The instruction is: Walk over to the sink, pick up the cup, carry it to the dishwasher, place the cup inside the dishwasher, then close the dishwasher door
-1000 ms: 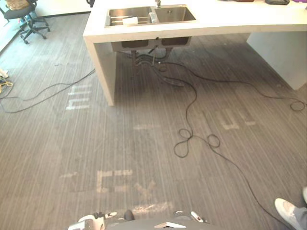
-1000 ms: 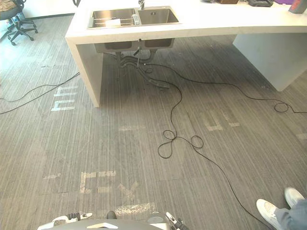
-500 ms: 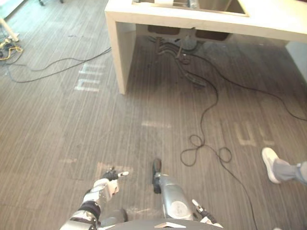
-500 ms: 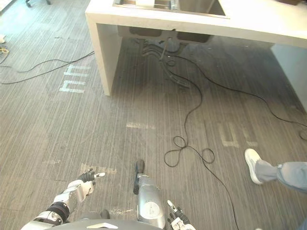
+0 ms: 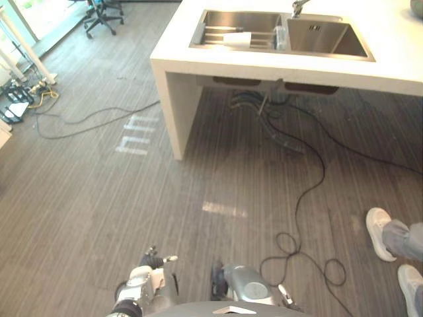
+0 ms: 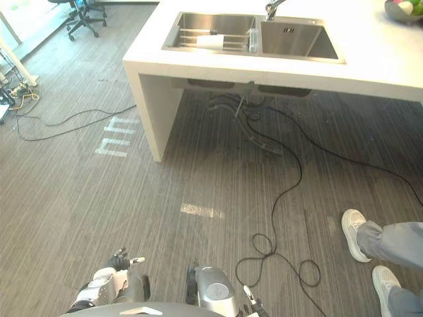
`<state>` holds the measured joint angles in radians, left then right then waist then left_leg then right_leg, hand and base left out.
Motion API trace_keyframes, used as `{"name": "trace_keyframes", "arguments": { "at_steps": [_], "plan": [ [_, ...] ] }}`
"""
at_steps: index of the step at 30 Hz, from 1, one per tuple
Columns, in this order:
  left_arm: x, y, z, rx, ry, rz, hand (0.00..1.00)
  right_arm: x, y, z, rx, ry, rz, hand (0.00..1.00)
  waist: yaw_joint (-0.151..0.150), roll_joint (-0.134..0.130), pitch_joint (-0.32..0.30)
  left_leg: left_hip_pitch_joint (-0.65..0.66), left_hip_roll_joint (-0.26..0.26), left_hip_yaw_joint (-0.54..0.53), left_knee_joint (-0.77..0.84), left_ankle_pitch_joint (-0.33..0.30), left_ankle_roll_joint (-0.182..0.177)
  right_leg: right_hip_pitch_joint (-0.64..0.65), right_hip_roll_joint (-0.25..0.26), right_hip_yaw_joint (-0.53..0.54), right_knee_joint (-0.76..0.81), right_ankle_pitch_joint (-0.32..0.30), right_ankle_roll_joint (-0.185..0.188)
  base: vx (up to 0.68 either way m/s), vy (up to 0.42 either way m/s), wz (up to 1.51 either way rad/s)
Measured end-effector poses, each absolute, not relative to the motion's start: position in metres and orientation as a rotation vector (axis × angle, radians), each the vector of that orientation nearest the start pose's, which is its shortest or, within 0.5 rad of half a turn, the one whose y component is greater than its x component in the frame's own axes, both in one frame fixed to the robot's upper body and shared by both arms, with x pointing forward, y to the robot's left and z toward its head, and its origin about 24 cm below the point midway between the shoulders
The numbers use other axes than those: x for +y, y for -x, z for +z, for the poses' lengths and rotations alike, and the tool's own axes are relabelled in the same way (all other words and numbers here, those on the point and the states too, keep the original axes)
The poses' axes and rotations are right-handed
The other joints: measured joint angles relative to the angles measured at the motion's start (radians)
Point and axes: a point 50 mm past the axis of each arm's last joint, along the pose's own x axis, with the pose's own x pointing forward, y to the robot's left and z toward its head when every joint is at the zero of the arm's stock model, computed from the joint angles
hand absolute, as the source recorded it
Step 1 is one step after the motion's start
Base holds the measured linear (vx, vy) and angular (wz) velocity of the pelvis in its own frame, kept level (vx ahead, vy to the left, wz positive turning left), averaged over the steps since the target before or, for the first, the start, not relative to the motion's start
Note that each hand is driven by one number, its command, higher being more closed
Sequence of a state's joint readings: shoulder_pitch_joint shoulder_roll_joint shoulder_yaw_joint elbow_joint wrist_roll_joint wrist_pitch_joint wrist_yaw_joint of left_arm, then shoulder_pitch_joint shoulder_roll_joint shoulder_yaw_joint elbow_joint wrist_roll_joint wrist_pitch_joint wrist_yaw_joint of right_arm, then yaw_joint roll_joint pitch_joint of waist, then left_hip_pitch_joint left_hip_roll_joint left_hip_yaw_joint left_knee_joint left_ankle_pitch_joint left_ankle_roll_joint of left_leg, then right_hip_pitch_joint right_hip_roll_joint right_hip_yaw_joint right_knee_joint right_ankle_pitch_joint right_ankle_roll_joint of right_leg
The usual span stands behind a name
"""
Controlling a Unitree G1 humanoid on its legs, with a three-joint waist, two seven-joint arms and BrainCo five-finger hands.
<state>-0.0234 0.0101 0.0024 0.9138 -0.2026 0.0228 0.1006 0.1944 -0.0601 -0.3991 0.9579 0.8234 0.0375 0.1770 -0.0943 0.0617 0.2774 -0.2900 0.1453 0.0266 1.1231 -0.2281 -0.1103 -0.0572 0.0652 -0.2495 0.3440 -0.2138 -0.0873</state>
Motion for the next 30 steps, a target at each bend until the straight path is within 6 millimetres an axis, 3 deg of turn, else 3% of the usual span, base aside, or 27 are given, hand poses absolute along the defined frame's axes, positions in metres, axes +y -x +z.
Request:
{"name": "trace_keyframes", "arguments": {
  "at_steps": [1,2,5,6,8,9,11,13,14,15,17,19,21,22,23,24,25,26,27,29,30],
  "plan": [
    [0.158,-0.161,-0.136,0.896,0.135,0.183,0.0,-0.226,-0.071,-0.155,0.791,-0.922,-0.697,0.0,0.023,-0.006,-0.001,-0.015,-0.016,0.046,-0.172,-0.026,0.043,0.026,-0.002,0.044,-0.024,0.002,-0.004,0.31,0.004,-1.17],
    [0.16,-0.159,-0.135,0.88,0.141,0.189,0.0,-0.226,-0.084,-0.152,0.778,-0.912,-0.653,0.0,0.037,-0.007,-0.002,-0.016,-0.028,0.066,-0.415,-0.023,0.049,0.045,-0.003,0.095,-0.038,0.004,0.0,0.38,0.041,-1.32],
    [0.165,-0.157,-0.136,0.881,0.173,0.213,0.0,-0.225,-0.098,-0.15,0.778,-0.888,-0.609,0.0,0.052,-0.006,-0.002,0.012,-0.039,0.053,-0.872,0.076,0.016,0.083,-0.01,0.203,-0.042,-0.029,0.012,0.35,0.109,-1.09],
    [0.165,-0.155,-0.137,0.892,0.186,0.219,0.0,-0.225,-0.096,-0.151,0.796,-0.872,-0.604,0.0,0.054,-0.002,-0.003,0.018,-0.033,0.054,-0.932,0.09,0.007,0.105,-0.011,0.237,-0.043,-0.05,0.025,0.52,0.236,-1.13],
    [0.165,-0.149,-0.142,0.942,0.208,0.232,0.0,-0.223,-0.093,-0.152,0.838,-0.844,-0.59,0.0,0.053,0.009,-0.009,0.018,-0.025,0.055,-0.96,0.112,0.007,0.163,-0.012,0.286,-0.042,-0.095,0.059,0.52,0.275,-0.77],
    [0.17,-0.147,-0.144,0.971,0.199,0.24,0.0,-0.222,-0.088,-0.154,0.871,-0.822,-0.596,0.0,0.052,-0.015,-0.02,0.034,-0.037,0.066,-0.915,0.198,0.009,0.191,-0.042,0.312,-0.04,-0.131,0.076,0.6,0.315,-0.71],
    [0.177,-0.138,-0.149,1.037,0.183,0.249,0.0,-0.216,-0.079,-0.159,0.925,-0.837,-0.618,0.0,0.046,-0.043,-0.058,0.067,-0.068,0.112,-0.9,0.253,0.059,0.156,-0.093,0.308,0.082,-0.129,0.11,0.59,0.279,-0.89],
    [0.188,-0.131,-0.152,1.075,0.171,0.256,0.0,-0.211,-0.075,-0.162,0.945,-0.844,-0.627,0.0,0.044,-0.07,-0.055,0.144,-0.09,0.156,-0.905,0.238,0.103,0.073,-0.156,0.237,0.32,-0.068,0.181,0.52,0.254,-0.81],
    [0.192,-0.124,-0.154,1.101,0.165,0.247,0.0,-0.21,-0.072,-0.163,0.967,-0.825,-0.626,0.0,0.03,-0.083,-0.055,0.203,-0.105,0.184,-0.907,0.206,0.127,0.015,-0.214,0.191,0.479,0.026,0.2,0.49,0.237,-0.53],
    [0.19,-0.123,-0.155,1.105,0.168,0.235,0.0,-0.21,-0.072,-0.163,0.973,-0.803,-0.615,0.0,0.023,-0.08,-0.054,0.227,-0.104,0.196,-0.904,0.189,0.136,-0.011,-0.236,0.173,0.554,0.063,0.197,0.56,0.241,-0.33],
    [0.184,-0.126,-0.155,1.1,0.198,0.217,0.0,-0.212,-0.076,-0.162,0.959,-0.77,-0.587,0.0,0.003,-0.062,-0.045,0.309,-0.093,0.199,-0.931,0.159,0.152,-0.124,-0.275,0.091,0.739,0.038,0.173,0.4,0.126,-0.1],
    [0.182,-0.127,-0.154,1.096,0.247,0.239,0.0,-0.218,-0.082,-0.159,0.928,-0.753,-0.574,0.0,0.007,-0.039,-0.031,0.378,-0.066,0.199,-0.987,0.159,0.15,-0.166,-0.267,0.041,0.69,-0.002,0.174,0.33,0.043,-0.04],
    [0.18,-0.127,-0.154,1.092,0.298,0.267,0.0,-0.219,-0.089,-0.157,0.904,-0.736,-0.558,0.0,0.011,-0.035,-0.028,0.405,-0.045,0.195,-1.005,0.16,0.149,-0.169,-0.26,0.012,0.471,-0.019,0.18,0.28,-0.046,0.16],
    [0.181,-0.129,-0.153,1.081,0.305,0.283,0.0,-0.217,-0.094,-0.156,0.89,-0.721,-0.537,0.0,0.012,-0.039,-0.03,0.4,-0.033,0.189,-1.005,0.154,0.122,-0.156,-0.247,0.02,0.243,0.003,0.184,0.25,-0.149,0.4],
    [0.183,-0.131,-0.152,1.065,0.289,0.31,0.0,-0.216,-0.101,-0.154,0.871,-0.718,-0.524,0.0,0.015,-0.052,-0.033,0.391,-0.035,0.171,-1.008,0.137,0.092,-0.152,-0.251,0.044,0.033,0.084,0.187,0.24,-0.184,0.41],
    [0.188,-0.13,-0.152,1.059,0.271,0.335,0.0,-0.214,-0.102,-0.154,0.867,-0.723,-0.523,0.0,0.019,-0.073,-0.036,0.39,-0.048,0.164,-1.011,0.129,0.07,-0.152,-0.256,0.067,-0.042,0.148,0.192,0.29,-0.33,0.42],
    [0.199,-0.129,-0.15,1.047,0.249,0.39,0.0,-0.207,-0.104,-0.155,0.866,-0.749,-0.521,0.0,0.027,-0.137,-0.034,0.399,-0.084,0.151,-1.013,0.115,0.039,-0.152,-0.289,0.111,-0.098,0.278,0.2,0.2,-0.32,0.33],
    [0.196,-0.127,-0.152,1.057,0.288,0.431,0.0,-0.211,-0.103,-0.155,0.867,-0.748,-0.535,0.0,0.031,-0.091,-0.024,0.411,-0.053,0.132,-1.025,0.114,0.025,-0.142,-0.26,0.09,-0.068,0.23,0.195,0.21,-0.385,0.29],
    [0.193,-0.123,-0.154,1.068,0.311,0.44,0.0,-0.212,-0.102,-0.155,0.873,-0.752,-0.542,0.0,0.03,-0.078,-0.023,0.415,-0.033,0.123,-1.034,0.107,0.005,-0.139,-0.243,0.076,-0.067,0.219,0.19,0.15,-0.253,0.14],
    [0.185,-0.111,-0.158,1.094,0.336,0.418,0.0,-0.223,-0.097,-0.155,0.878,-0.771,-0.577,0.0,0.034,-0.013,-0.038,0.416,0.022,0.082,-1.037,0.089,-0.026,-0.108,-0.19,0.039,-0.097,0.198,0.159,0.19,-0.218,0.12],
    [0.183,-0.109,-0.159,1.095,0.335,0.41,0.0,-0.224,-0.096,-0.155,0.884,-0.774,-0.58,0.0,0.036,-0.007,-0.041,0.415,0.032,0.076,-1.036,0.085,-0.031,-0.102,-0.179,0.032,-0.103,0.194,0.156,0.13,-0.128,0.17]
  ]
}}
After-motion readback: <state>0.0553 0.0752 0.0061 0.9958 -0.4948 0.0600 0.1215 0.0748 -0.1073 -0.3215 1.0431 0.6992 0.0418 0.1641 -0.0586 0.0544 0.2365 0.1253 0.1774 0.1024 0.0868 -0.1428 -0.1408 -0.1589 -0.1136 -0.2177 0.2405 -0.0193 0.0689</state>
